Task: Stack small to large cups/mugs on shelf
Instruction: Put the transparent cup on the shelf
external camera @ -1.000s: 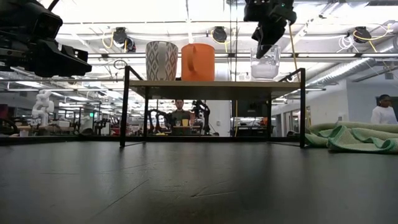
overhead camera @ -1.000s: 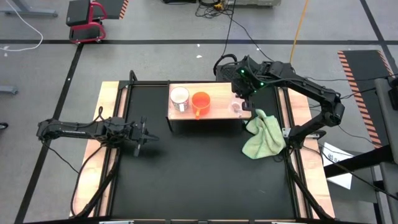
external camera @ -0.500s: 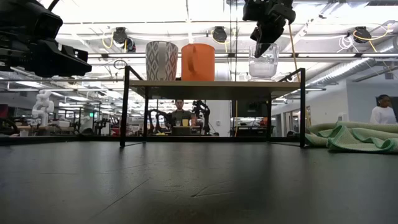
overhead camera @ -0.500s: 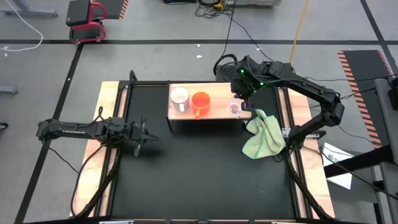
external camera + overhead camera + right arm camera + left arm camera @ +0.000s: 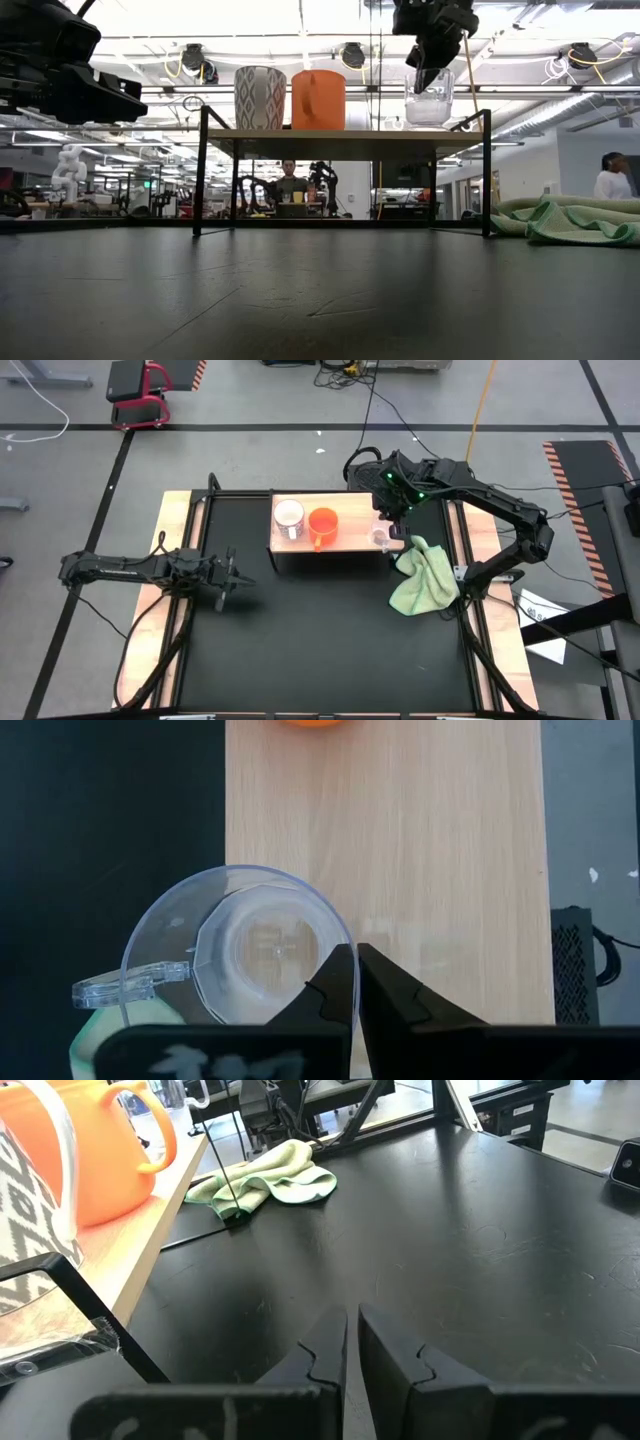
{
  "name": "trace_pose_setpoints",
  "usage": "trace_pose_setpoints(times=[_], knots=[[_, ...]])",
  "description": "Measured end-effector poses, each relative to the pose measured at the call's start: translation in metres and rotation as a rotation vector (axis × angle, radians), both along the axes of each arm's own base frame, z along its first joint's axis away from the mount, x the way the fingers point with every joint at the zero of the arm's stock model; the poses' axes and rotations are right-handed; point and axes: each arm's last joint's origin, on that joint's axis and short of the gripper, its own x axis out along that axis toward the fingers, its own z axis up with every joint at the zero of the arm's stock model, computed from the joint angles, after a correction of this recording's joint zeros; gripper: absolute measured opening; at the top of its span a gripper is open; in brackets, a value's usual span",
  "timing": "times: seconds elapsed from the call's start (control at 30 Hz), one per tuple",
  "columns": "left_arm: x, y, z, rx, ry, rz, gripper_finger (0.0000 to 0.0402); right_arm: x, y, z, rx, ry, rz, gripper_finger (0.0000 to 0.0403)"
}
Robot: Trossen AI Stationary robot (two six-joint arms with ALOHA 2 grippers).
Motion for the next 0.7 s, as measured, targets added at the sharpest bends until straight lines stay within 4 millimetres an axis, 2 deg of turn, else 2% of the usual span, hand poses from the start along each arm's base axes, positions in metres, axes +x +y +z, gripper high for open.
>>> trace_pose_setpoints(times=[0.43,0.7], knots=[[0.0,0.0,0.0,0.0,0.0,0.0,0.0033,0.008,-0.004,-0.008,0.012,0.014,-0.01,0.0001],[0.0,0.0,-0.001,0.0,0.009,0.0,0.0033,0.015,-0.009,-0.011,-0.008,-0.007,-0.014,0.0028]])
